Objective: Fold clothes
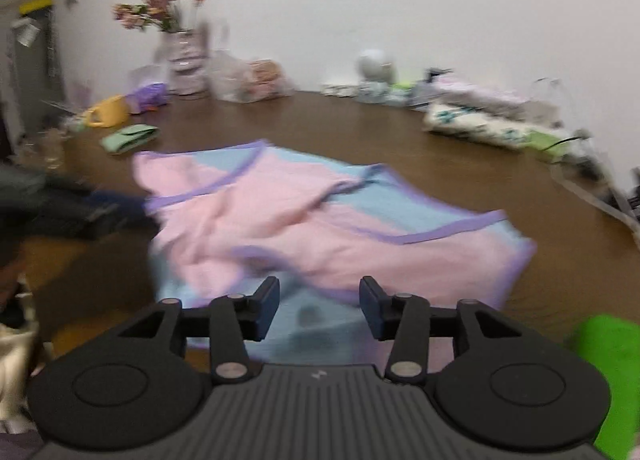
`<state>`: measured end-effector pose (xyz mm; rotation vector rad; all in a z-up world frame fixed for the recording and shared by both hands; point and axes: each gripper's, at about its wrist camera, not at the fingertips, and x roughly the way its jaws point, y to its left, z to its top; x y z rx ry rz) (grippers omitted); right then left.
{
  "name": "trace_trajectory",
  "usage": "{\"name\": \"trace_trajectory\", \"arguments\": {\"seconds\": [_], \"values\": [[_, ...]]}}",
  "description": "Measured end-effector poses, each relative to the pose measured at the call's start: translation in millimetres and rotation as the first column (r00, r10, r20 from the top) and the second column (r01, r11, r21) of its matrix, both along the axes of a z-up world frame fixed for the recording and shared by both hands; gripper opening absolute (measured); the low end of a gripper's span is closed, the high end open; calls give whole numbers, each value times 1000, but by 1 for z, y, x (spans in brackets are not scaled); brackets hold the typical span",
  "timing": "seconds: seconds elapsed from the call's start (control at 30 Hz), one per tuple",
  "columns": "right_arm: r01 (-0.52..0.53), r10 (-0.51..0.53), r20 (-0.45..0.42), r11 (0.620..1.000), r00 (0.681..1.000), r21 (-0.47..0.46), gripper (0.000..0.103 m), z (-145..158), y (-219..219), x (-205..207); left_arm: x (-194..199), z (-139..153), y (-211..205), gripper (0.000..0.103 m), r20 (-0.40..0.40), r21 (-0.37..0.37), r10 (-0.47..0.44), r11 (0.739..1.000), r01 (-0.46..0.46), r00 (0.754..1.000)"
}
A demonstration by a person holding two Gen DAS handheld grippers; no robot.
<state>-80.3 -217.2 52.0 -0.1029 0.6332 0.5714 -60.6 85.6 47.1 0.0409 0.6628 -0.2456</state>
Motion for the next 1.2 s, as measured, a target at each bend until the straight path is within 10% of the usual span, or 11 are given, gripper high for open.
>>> {"name": "trace_trajectory", "arguments": {"seconds": [0.23, 0.3, 0.47, 0.67, 0.87, 1.0, 1.07, 1.1, 1.2], "values": [[-104, 103, -25, 994, 994, -15, 43, -10, 38, -8, 16, -20, 5, 36, -9, 51, -9, 999, 10, 1000], [-120, 119, -30, 993, 992, -20, 30, -11, 42, -10, 16, -22, 5, 11, -12, 48, -14, 999, 15, 1000], [-76, 74, -32, 995, 997, -71, 4, -17, 40, -10, 8, -21, 2, 6, -38, 37, -31, 999, 33, 999], [146, -146, 6, 986, 989, -82, 5, -13, 0, 12, -29, -9, -13, 11, -66, -30, -129, 991, 127, 989], [84, -84, -3, 996, 996, -4, 35, -5, -6, 6, -27, -9, -10, 38, -51, -65, -123, 991, 120, 991], [40, -41, -30, 999, 999, -33, 40, -17, 11, 4, -22, -19, -19, 31, -75, -41, -148, 989, 145, 986], [31, -32, -43, 999, 999, -35, 19, -20, 14, 2, -22, -20, -22, 3, -81, -53, -171, 984, 167, 982], [30, -31, -45, 999, 999, -33, 3, -20, 15, 2, -22, -21, -23, 2, -86, -61, -182, 982, 178, 979], [36, -38, -39, 998, 999, -52, 1, -18, 12, 3, -24, -18, -31, 2, -124, -102, -214, 974, 202, 969]]}}
